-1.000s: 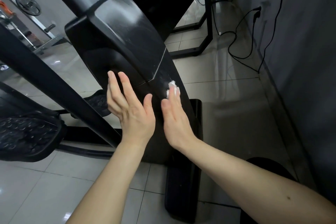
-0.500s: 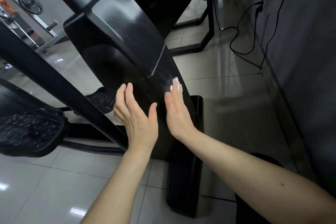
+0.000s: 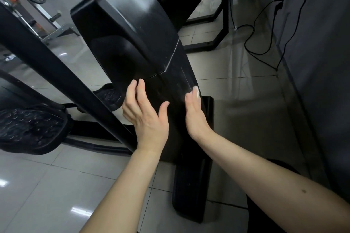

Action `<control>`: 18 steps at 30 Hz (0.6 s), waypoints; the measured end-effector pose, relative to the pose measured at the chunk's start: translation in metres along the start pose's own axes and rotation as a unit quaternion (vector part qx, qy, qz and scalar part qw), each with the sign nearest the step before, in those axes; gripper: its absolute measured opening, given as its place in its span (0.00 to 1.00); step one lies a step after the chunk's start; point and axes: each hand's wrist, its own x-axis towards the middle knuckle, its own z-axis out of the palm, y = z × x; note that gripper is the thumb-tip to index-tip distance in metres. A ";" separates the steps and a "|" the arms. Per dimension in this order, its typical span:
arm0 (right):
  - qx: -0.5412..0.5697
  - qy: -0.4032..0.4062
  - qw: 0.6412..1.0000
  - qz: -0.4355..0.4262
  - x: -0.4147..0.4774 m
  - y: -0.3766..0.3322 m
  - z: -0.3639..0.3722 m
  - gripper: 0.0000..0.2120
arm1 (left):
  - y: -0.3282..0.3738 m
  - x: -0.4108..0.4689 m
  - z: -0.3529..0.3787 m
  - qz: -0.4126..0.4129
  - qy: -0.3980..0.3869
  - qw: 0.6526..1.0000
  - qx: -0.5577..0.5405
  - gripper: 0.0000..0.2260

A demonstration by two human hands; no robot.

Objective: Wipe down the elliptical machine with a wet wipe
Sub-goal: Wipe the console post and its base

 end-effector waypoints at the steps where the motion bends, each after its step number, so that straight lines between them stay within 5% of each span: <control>1: -0.009 0.001 0.999 -0.048 -0.003 -0.014 0.004 0.29 | 0.000 0.000 0.000 0.006 0.001 1.000 0.001 0.36; 5: -0.061 0.011 0.976 -0.208 -0.012 -0.048 0.017 0.29 | -0.004 0.000 -0.006 0.035 0.017 0.999 0.000 0.30; 9: -0.081 0.051 0.962 -0.256 -0.022 -0.019 0.027 0.30 | -0.012 0.002 -0.013 0.044 0.014 0.999 -0.003 0.32; 16: -0.049 0.038 0.998 -0.004 -0.034 0.061 0.024 0.31 | -0.016 -0.006 -0.018 0.047 -0.027 0.998 -0.026 0.31; 18: -0.034 0.032 0.999 0.001 -0.031 0.045 0.023 0.32 | -0.015 -0.009 -0.018 0.048 -0.031 0.998 -0.032 0.29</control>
